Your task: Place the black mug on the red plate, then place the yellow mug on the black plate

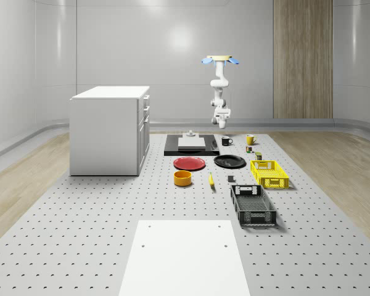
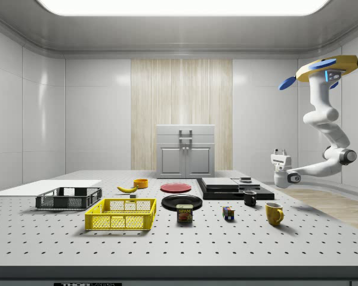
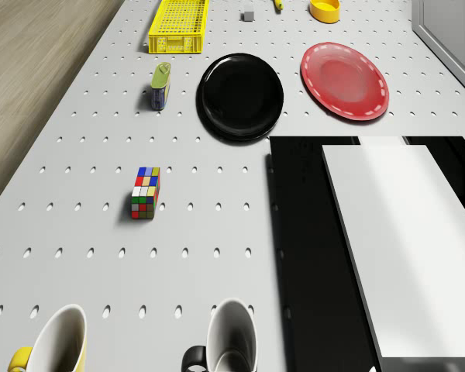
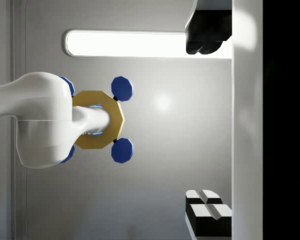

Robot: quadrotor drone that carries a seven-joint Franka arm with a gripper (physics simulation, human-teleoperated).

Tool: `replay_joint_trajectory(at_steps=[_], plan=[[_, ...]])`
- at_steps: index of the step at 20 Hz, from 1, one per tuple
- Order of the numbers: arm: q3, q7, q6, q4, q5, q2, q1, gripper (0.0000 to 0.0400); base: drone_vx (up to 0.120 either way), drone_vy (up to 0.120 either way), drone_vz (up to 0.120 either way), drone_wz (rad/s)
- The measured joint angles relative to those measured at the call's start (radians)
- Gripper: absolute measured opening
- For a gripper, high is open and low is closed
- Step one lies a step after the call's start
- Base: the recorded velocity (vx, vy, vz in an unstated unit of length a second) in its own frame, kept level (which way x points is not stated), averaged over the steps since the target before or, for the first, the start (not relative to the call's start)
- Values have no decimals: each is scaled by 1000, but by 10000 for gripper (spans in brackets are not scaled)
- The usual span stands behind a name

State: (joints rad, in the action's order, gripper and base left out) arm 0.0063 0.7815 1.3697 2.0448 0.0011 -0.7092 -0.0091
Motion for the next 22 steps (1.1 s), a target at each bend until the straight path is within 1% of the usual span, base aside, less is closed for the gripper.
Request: replay_joint_trajectory(at_steps=[5,12,13,22], plan=[[2,0,4,3,-3,-3,-1,400,120,0,0,0],[11,2,9,6,-14,-6,-4,400,120,-120,0,0],[13,2,10,7,-18,-7,-4,400,120,-40,0,0],[64,11,17,15,-89,-12,-20,400,120,0,0,0]])
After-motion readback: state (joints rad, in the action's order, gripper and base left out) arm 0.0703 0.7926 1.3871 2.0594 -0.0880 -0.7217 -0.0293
